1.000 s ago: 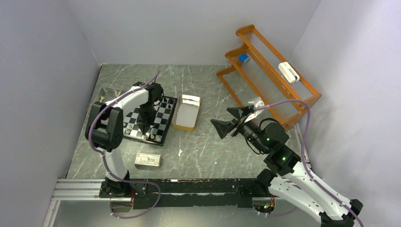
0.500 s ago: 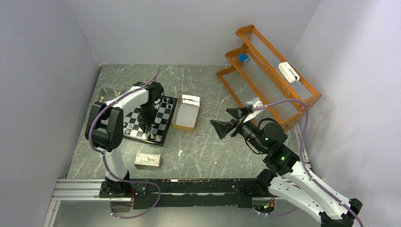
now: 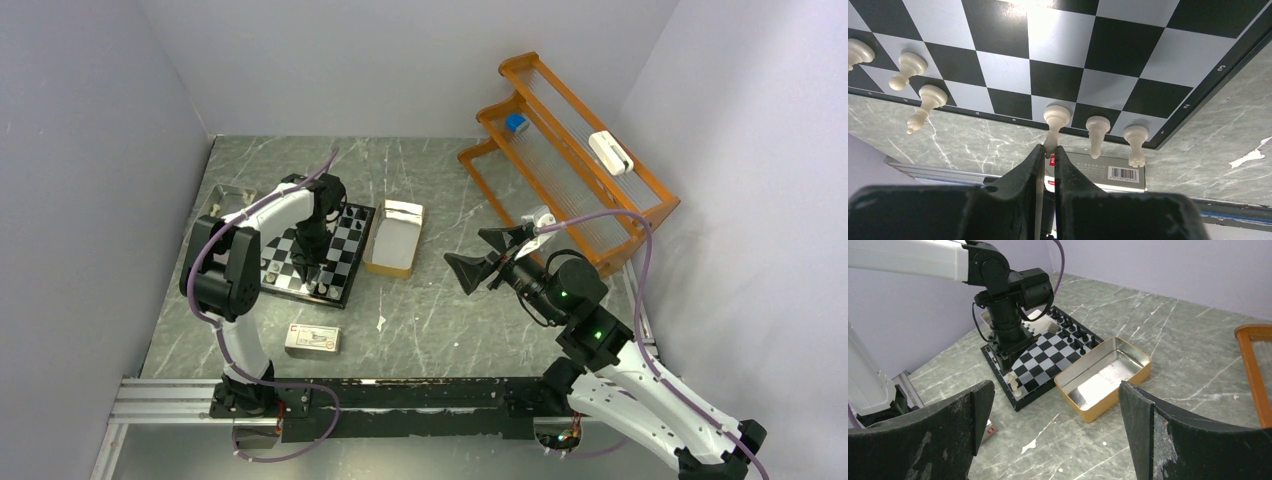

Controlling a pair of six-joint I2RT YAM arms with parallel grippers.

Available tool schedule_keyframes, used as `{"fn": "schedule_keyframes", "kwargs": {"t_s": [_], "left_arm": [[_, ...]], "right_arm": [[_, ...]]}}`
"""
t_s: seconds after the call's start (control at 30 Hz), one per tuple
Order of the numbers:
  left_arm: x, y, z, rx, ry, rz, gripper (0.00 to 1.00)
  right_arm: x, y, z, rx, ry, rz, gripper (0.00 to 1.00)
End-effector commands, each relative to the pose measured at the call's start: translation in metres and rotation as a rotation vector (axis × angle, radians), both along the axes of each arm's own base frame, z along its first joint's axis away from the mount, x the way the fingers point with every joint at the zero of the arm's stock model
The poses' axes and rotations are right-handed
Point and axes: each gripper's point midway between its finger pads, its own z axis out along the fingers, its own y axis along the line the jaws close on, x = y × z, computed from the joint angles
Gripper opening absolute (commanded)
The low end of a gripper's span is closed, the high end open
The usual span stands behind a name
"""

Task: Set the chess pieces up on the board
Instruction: Place the chess piece on the chessboard.

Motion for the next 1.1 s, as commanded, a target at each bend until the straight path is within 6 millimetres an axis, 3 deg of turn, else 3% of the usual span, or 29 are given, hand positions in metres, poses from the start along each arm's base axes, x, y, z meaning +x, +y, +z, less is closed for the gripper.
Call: {"fn": "schedule_keyframes", "kwargs": {"t_s": [0.0,0.77,1.07], "left_arm": [[-0.007,0.001,0.003,0.010,0.007,0.000,0.14],[-0.009,0.003,0.000,0.029,0.019,0.001,0.15],[0.008,-0.002,0.010,0.015,-0.038,-0.004,0.27]], "right_arm": [[-0.002,0.000,0.008,0.021,-0.024,0.009,1.00],[-0.001,-0.002,0.006,0.013,-0.026,-0.002,1.00],[-0.001,-0.001,0.005,0.018,-0.023,0.003,1.00]]}}
